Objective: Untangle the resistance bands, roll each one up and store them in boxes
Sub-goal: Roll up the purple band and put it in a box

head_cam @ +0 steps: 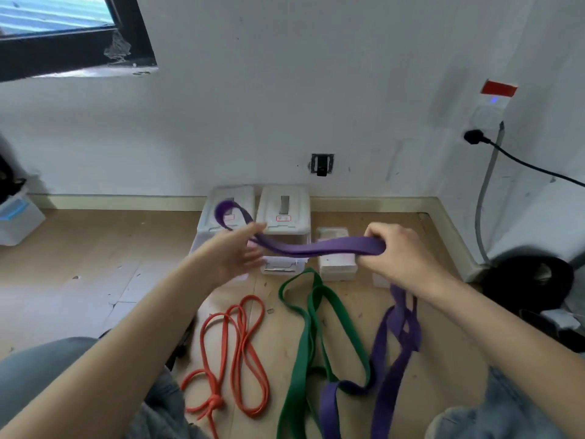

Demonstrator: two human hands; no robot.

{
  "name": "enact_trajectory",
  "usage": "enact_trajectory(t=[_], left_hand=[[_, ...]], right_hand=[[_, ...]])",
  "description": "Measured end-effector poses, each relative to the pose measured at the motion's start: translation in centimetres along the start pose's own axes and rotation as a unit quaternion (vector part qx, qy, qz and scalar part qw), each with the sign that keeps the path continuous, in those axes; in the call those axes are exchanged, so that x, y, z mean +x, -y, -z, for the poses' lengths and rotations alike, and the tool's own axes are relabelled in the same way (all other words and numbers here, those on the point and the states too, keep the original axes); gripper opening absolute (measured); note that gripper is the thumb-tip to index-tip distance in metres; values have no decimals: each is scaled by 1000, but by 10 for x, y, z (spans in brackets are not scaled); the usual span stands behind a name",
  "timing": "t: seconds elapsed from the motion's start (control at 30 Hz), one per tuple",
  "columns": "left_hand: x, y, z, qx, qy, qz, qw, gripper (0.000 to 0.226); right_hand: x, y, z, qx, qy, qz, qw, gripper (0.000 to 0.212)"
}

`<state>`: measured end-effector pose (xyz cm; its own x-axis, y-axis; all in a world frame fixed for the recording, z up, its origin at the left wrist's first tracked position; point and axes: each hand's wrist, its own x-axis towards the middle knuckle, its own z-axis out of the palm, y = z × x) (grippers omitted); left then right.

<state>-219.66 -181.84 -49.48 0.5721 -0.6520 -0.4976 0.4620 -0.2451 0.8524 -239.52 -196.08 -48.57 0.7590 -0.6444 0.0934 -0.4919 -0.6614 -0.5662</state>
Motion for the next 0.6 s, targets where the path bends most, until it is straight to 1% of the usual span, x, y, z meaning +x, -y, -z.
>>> enact_trajectory(t=[0.03, 0.07, 0.1, 0.13, 0.2, 0.23, 0.27, 0.3, 0.33, 0.37, 0.4, 0.43, 0.5, 0.53, 0.57, 0.6], left_hand=[[4, 8, 3, 91, -14, 12, 996, 37], [6, 15, 4, 174, -35, 3, 984, 51], [7, 20, 4, 246, -57, -17, 967, 64], [6, 21, 1, 302, -82, -39, 949, 77], [-1, 18, -6, 356, -121, -95, 922, 100], [-5, 17, -9, 374, -121, -138, 909, 109], [-10, 16, -13, 384, -83, -183, 901, 115], [-15, 15, -18, 377, -3, -212, 902, 118], [-22, 15, -24, 360, 98, -215, 903, 116], [-27, 16, -30, 354, 185, -207, 893, 107], [-29, 18, -35, 365, 232, -213, 876, 92], [-30, 20, -40, 386, 237, -235, 860, 73], [-32, 19, -47, 406, 196, -292, 843, 36], [-33, 17, -50, 410, 183, -311, 838, 25], [-36, 15, -52, 419, 178, -327, 828, 21], [-39, 11, -52, 439, 174, -346, 810, 20]], right_hand=[[1, 3, 6, -5, -36, 15, 999, 26], [2, 6, 10, -8, -52, 25, 998, 25], [3, 9, 13, -11, -51, 34, 998, 23], [3, 12, 13, -14, -39, 42, 998, 21], [3, 17, 12, -19, -23, 55, 998, 19], [3, 20, 11, -24, -22, 63, 997, 18], [3, 24, 10, -34, -19, 73, 997, 17], [3, 27, 8, -41, -12, 85, 995, 16], [2, 29, 6, -43, -5, 96, 994, 16], [2, 31, 4, -42, -2, 108, 993, 16], [1, 34, 2, -42, 1, 118, 992, 17], [0, 35, 1, -44, 5, 126, 991, 17], [-2, 37, 1, -23, 26, 124, 992, 17], [-2, 36, 2, 4, 41, 116, 992, 16], [-2, 34, 4, 39, 60, 107, 992, 15], [-2, 32, 7, 68, 77, 102, 989, 17]])
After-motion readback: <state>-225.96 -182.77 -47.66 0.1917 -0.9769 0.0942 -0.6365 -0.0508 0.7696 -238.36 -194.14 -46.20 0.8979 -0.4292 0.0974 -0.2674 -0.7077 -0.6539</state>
